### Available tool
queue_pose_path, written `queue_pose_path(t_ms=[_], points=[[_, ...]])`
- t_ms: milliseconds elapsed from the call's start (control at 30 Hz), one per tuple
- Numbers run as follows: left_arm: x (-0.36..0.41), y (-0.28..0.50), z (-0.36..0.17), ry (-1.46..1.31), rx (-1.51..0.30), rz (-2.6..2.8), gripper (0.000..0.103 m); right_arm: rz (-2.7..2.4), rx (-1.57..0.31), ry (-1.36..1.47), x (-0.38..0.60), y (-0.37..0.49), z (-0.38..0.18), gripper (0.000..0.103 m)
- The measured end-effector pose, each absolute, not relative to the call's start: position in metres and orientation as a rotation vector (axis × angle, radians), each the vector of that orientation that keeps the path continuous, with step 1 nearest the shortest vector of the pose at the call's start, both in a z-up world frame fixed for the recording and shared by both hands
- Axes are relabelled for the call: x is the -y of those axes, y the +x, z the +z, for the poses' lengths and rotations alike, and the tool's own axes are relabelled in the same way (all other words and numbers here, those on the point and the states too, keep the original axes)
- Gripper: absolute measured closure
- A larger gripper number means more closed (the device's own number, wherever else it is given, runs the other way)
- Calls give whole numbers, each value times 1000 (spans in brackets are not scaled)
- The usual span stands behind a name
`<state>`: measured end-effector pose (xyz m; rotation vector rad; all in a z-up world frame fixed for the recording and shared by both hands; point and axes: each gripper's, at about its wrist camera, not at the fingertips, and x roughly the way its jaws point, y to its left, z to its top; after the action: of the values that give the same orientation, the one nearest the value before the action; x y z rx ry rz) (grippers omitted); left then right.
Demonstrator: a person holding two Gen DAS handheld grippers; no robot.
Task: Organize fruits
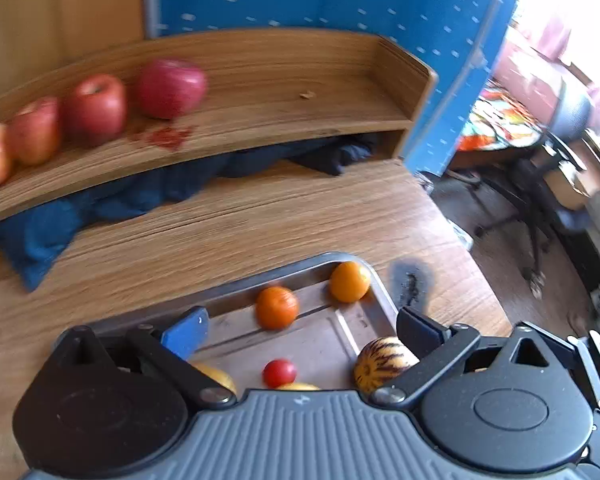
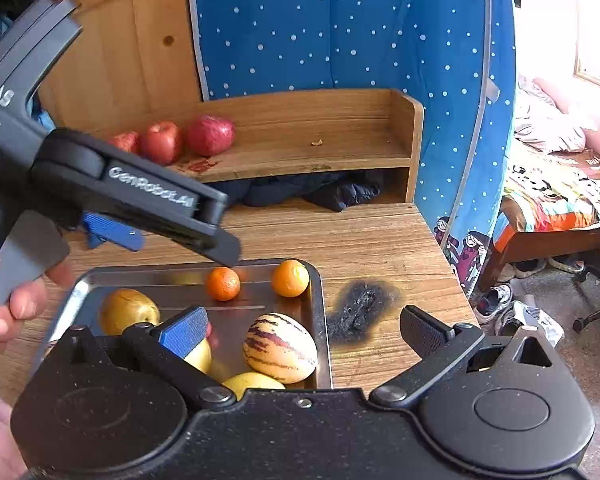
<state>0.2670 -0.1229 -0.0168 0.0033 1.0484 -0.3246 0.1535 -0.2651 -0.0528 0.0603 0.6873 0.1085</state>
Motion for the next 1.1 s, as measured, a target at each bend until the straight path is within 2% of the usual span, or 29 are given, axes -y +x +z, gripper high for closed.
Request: queue_pose_path(t_ms=[400, 700, 933, 1100], points=[[87, 180, 10, 45, -908, -62, 1, 202, -594, 109, 280, 115, -38, 1], [59, 120, 5, -32, -895, 83, 1, 297, -575, 63, 266, 85, -37, 1], [44, 78, 23, -90, -696, 101, 1, 292, -518, 59, 263, 62, -29, 1], [42, 61, 22, -8, -666, 93, 1, 268, -483, 44, 255, 52, -26, 1]])
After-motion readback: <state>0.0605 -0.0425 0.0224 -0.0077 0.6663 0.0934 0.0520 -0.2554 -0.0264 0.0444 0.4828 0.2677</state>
